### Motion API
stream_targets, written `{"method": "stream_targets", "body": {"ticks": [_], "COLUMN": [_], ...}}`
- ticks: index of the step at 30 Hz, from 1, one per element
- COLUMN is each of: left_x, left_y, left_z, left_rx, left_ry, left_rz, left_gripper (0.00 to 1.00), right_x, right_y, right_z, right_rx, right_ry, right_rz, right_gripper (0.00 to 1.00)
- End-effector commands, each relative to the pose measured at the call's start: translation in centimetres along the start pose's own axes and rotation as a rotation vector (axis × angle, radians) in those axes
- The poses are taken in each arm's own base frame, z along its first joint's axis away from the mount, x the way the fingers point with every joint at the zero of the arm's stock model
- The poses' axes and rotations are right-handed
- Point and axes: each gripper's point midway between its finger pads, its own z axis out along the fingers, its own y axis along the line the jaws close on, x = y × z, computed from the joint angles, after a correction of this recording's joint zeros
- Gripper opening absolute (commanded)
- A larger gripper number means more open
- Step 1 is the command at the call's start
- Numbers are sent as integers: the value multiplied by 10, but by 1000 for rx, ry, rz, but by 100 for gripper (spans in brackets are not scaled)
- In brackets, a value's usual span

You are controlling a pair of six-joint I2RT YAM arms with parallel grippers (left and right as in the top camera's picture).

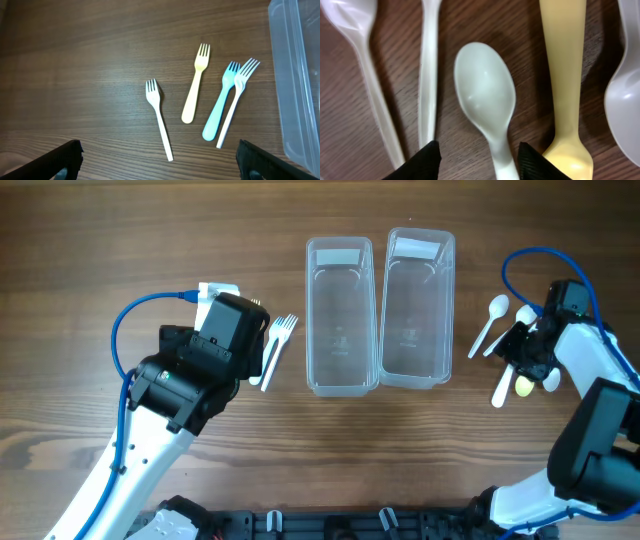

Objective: Pack container
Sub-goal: 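Grasp a white spoon with the right gripper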

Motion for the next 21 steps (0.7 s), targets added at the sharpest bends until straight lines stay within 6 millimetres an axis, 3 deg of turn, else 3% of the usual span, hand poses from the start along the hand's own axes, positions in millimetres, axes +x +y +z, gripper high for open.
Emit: {"method": "stream_targets", "body": {"ticks": [1,6,11,16,20,21], "left_x": [-1,2,3,3,3,3], "left_y": [3,-5,-6,-6,-6,-6], "left_z": [-2,-2,-2,-2,-2,-2], "left_rx": [-4,43,49,49,49,49], "left_ry": [-2,14,18,18,18,18], "left_rz": [-19,-18,-17,-17,-17,-17], "left_gripper": [100,100,100,100,100,100], "right_x": [-1,3,8,9,0,-4], "right_y": [-9,-11,-13,-9,8,17], "right_z": [10,19,18,7,-30,-49], "right_rx": [43,54,61,39,-63,-120], "right_ry": [10,36,54,51,-26,-66], "right_rz": [31,33,33,33,28,17], "right_gripper": [48,39,4,4,4,5]}}
